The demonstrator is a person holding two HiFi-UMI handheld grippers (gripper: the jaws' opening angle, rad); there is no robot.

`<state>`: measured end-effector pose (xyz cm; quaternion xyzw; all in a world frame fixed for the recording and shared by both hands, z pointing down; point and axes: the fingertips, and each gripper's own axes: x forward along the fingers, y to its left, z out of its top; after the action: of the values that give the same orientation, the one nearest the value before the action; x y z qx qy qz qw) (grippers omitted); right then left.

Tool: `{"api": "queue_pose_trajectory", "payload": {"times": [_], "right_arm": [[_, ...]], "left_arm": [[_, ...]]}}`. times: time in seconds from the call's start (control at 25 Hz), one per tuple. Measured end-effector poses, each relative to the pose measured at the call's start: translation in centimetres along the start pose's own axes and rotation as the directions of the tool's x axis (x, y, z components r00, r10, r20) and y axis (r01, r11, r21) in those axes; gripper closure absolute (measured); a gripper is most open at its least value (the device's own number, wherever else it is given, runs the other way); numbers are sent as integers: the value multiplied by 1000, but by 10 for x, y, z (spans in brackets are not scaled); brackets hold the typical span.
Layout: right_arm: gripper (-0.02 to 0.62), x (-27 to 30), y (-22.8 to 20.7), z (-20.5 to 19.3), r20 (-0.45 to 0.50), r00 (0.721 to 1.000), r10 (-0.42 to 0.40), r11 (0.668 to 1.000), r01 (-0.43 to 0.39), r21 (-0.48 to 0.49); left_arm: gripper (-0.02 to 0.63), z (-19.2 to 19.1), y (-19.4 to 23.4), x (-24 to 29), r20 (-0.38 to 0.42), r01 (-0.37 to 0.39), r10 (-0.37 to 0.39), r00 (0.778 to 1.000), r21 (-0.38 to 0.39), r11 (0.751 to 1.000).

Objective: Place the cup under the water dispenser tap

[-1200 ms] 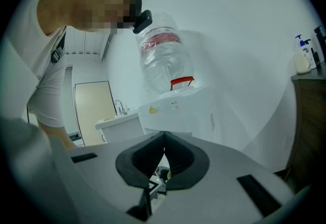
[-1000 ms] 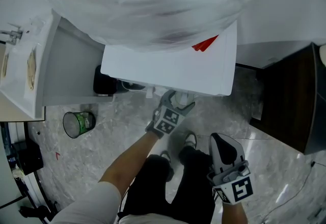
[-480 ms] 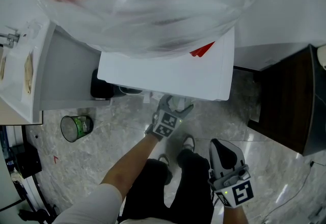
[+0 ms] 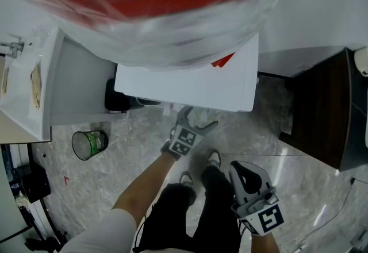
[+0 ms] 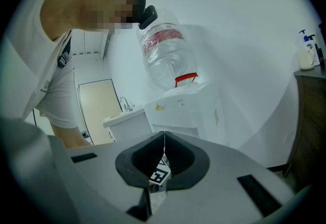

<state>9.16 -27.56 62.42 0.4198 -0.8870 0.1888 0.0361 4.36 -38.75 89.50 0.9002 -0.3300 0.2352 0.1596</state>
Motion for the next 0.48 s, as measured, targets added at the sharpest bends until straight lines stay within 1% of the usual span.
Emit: {"api": "queue_pose_trajectory", "payload": {"times": [0.12, 0.24, 0.36, 0.48], "right_arm": [[578, -5, 3, 5, -26, 1000, -7, 1000, 7, 6], [578, -10, 12, 20, -31, 999, -12, 1000, 13, 10], [578, -14, 27, 44, -17, 1000, -12, 1000, 12, 5], [578, -23, 44, 65, -39, 999, -23, 1000, 23, 13]], "left_arm": [[163, 9, -4, -10, -6, -16, 16, 1000, -6, 1000], [163, 21, -19, -35, -21, -23, 23, 1000, -16, 1000], [163, 40, -38, -74, -41, -22, 21, 999, -23, 999], [164, 71, -66, -123, -33, -4, 3, 999, -27, 1000]]}}
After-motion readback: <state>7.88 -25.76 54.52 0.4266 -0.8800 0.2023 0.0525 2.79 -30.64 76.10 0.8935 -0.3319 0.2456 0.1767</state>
